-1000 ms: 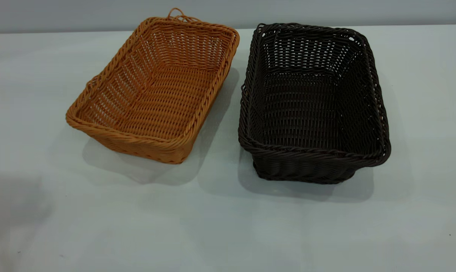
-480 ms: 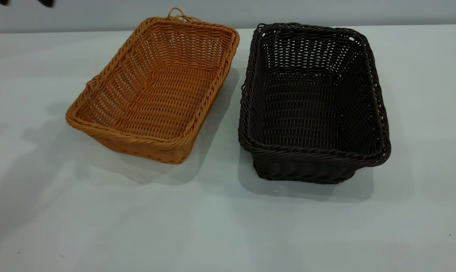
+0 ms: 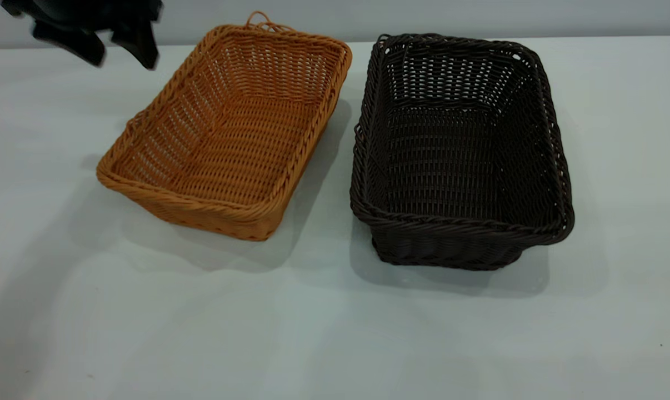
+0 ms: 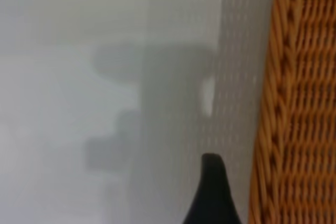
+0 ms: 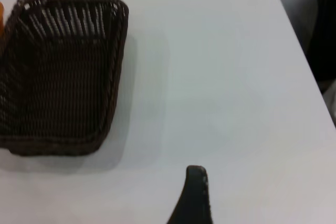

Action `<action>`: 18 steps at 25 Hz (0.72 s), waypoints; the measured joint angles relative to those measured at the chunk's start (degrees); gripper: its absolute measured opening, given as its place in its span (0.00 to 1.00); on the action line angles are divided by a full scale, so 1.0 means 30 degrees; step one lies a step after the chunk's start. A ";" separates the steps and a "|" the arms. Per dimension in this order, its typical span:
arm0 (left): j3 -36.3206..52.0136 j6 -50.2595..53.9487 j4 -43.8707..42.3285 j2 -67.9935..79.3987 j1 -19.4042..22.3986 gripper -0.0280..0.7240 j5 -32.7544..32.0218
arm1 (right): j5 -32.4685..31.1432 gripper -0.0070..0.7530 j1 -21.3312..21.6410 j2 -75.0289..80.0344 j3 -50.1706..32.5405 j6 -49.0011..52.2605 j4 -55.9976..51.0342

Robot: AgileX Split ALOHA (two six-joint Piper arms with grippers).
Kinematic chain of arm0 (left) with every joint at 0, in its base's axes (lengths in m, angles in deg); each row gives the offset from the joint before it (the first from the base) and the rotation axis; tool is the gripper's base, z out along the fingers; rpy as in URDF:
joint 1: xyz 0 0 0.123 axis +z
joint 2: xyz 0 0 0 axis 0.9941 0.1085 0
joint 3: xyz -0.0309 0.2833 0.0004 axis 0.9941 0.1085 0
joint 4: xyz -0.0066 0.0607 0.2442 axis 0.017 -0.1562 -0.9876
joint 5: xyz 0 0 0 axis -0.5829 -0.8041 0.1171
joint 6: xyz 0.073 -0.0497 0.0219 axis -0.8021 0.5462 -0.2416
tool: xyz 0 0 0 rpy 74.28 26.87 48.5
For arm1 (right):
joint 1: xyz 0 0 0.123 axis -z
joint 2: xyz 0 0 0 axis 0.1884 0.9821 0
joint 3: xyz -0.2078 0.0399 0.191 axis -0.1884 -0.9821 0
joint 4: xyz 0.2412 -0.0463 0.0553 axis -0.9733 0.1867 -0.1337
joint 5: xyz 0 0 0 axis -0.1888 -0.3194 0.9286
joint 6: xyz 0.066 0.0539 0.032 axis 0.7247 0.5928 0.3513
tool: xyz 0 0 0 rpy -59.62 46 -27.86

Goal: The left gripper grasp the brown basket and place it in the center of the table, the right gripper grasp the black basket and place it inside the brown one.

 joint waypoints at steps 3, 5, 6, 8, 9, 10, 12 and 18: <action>-0.0925 -0.0392 0.0313 0.1362 -0.0090 0.73 0.0000 | 0.0328 0.79 0.0000 0.1492 0.0253 -0.0140 0.0000; -0.1577 -0.0768 0.0698 0.2202 -0.0228 0.73 0.0000 | 0.0828 0.79 0.0000 0.2842 0.0624 -0.0269 0.0000; -0.1945 -0.0969 0.1008 0.2646 -0.0312 0.73 0.0022 | 0.1053 0.79 0.0000 0.3470 0.0840 -0.0287 0.0000; -0.2620 -0.1524 0.1720 0.3519 -0.0499 0.73 0.0022 | 0.1420 0.79 0.0000 0.5077 0.1152 -0.0350 -0.0221; -0.2972 -0.1859 0.2057 0.3876 -0.0550 0.73 0.0022 | 0.1688 0.79 0.0000 0.5900 0.1251 -0.0370 -0.0452; -0.3313 -0.2209 0.2482 0.4297 -0.0621 0.73 0.0022 | 0.1949 0.79 0.0000 0.6580 0.1328 -0.0370 -0.0801; -0.3847 -0.2839 0.3182 0.5092 -0.0707 0.73 0.0022 | 0.2519 0.79 0.0000 0.8216 0.1345 -0.0388 -0.1612; -0.4662 -0.4275 0.4235 0.6437 -0.0731 0.52 0.0083 | 0.3415 0.79 0.0000 1.3196 0.1345 -0.1656 -0.6431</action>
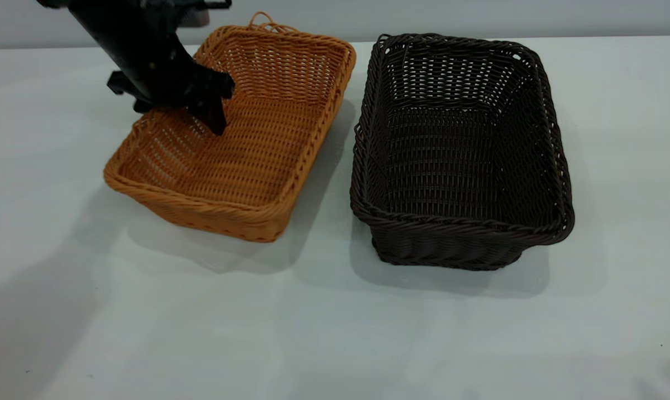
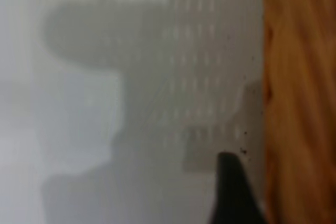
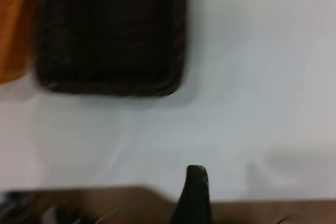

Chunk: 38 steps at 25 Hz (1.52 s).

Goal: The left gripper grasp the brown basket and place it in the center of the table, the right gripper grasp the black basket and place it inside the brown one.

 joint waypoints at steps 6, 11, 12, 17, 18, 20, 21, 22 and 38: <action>-0.0058 -0.1020 0.0432 -0.0400 0.0000 0.15 -0.0136 | 0.0318 0.79 0.0000 0.5501 0.0000 -0.1493 -0.6590; -0.0058 -0.1492 0.0080 -0.2173 0.0021 0.15 0.0465 | 0.0822 0.79 -0.0379 1.0054 0.0144 -0.1712 -1.0959; -0.0058 -0.1556 0.0060 -0.2605 0.0046 0.15 0.0569 | 0.1182 0.79 -0.0710 1.1013 0.0159 -0.1712 -1.1681; -0.0058 -0.2157 0.0078 -0.4215 0.0062 0.15 0.1311 | 0.3986 0.79 -0.3588 1.5711 0.0201 -0.1712 -1.5128; -0.0058 -0.2361 0.0078 -0.4344 0.0062 0.15 0.1419 | 0.4378 0.79 -0.4050 1.6687 0.0218 -0.1712 -1.5968; -0.0058 -0.2685 0.0078 -0.4435 0.0062 0.15 0.1438 | 0.4720 0.79 -0.4622 1.8395 0.0389 -0.1866 -1.7467; -0.0058 -0.2802 0.0078 -0.4435 0.0062 0.15 0.1399 | 0.4820 0.79 -0.4773 1.9252 0.0537 -0.2152 -1.8267; -0.0058 -0.2911 0.0061 -0.4435 0.0062 0.15 0.1320 | 0.4883 0.79 -0.4807 2.0050 0.0687 -0.2647 -1.8915; -0.0058 -0.3594 0.0061 -0.4435 0.0062 0.15 0.1363 | 0.6455 0.79 -0.6334 2.6974 0.3975 -0.8378 -2.6373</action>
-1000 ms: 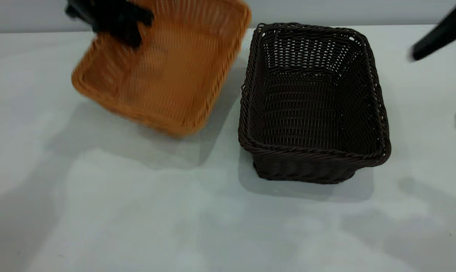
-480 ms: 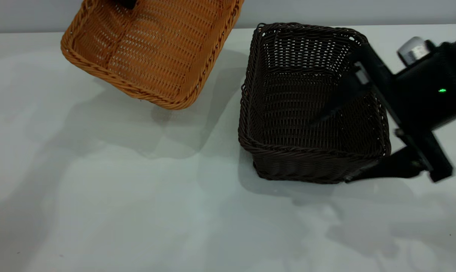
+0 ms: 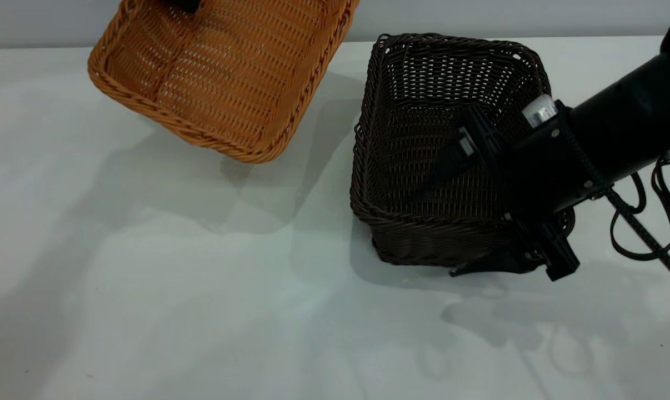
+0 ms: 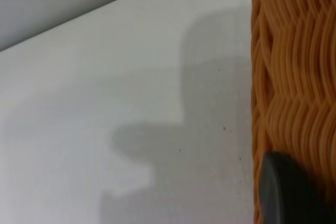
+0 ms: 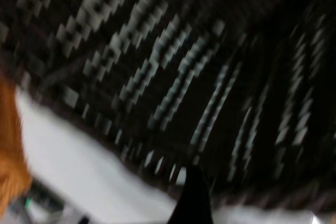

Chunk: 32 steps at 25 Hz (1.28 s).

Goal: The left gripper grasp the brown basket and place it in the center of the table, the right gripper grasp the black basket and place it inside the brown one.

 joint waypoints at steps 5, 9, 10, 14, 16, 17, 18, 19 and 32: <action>0.0000 -0.0880 0.0000 0.0000 0.0000 0.15 -0.0079 | 0.2691 0.77 0.0000 0.0163 0.0003 -0.0577 -0.0123; 0.0000 -0.1048 0.0000 0.0000 0.0000 0.15 -0.0442 | 0.3327 0.59 0.0602 0.0163 0.0003 -0.1864 -0.0212; 0.0000 -0.1069 -0.0015 0.0000 0.0000 0.15 -0.0477 | 0.3327 0.52 0.0917 0.0163 0.0003 -0.2166 -0.0303; 0.0000 -0.1088 -0.0082 -0.0093 0.0000 0.15 -0.1091 | 0.2994 0.23 0.3194 0.0163 0.0019 -0.3687 -0.0547; 0.0000 -0.1112 -0.0223 -0.0397 0.0050 0.15 -0.1538 | 0.2574 0.14 0.4877 0.0163 0.0019 -0.4472 -0.0547; 0.0000 -0.1127 -0.0198 -0.0633 0.0063 0.15 -0.1840 | 0.2170 0.12 0.5663 0.0163 0.0019 -0.5168 -0.0373; 0.0000 -0.1153 -0.0198 -0.0805 0.0063 0.15 -0.2145 | 0.1701 0.11 0.6640 0.0163 0.0019 -0.5969 -0.0090; 0.0000 -0.1299 -0.0198 -0.1028 0.0063 0.15 -0.2514 | 0.1148 0.11 0.7663 0.0142 0.0080 -0.6939 0.0170; 0.0000 -1.4069 0.1164 -0.0408 -0.3123 0.15 -0.7069 | -0.4658 0.11 1.5999 -0.3012 0.3095 -0.8606 0.6356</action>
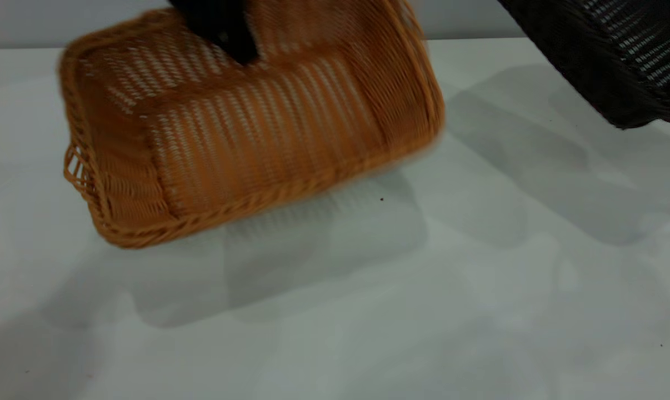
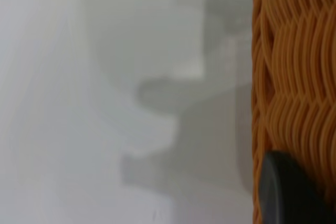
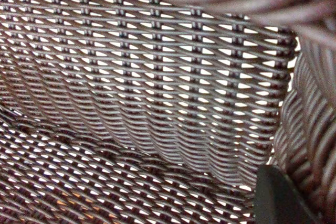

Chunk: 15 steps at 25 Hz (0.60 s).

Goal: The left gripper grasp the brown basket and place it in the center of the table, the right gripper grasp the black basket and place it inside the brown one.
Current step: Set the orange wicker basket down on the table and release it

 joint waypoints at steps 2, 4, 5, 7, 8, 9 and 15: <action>0.0000 -0.1591 0.0044 0.0585 -0.0969 0.15 0.0344 | -0.0222 0.11 0.0274 -0.0289 0.0105 0.0199 0.0815; 0.0000 -0.2639 0.0108 0.1142 -0.1779 0.15 0.1007 | -0.0340 0.11 0.0364 -0.0485 0.0111 0.0280 0.1361; 0.0000 -0.2914 0.0151 0.1411 -0.2155 0.15 0.1432 | -0.0441 0.11 0.0378 -0.0624 0.0111 0.0328 0.1615; -0.0015 -0.3272 0.0165 0.1812 -0.2697 0.15 0.2013 | -0.0746 0.11 0.0402 -0.0797 0.0127 0.0367 0.2032; -0.0015 -0.3361 0.0165 0.1952 -0.2913 0.15 0.2237 | -0.0928 0.11 0.0400 -0.0846 0.0127 0.0367 0.2226; -0.0021 -0.3399 0.0165 0.2059 -0.3082 0.15 0.2404 | -0.1045 0.11 0.0400 -0.0921 0.0127 0.0367 0.2365; -0.0036 -0.3443 0.0190 0.2145 -0.3547 0.15 0.3766 | -0.1417 0.11 0.0400 -0.1075 0.0127 0.0382 0.2925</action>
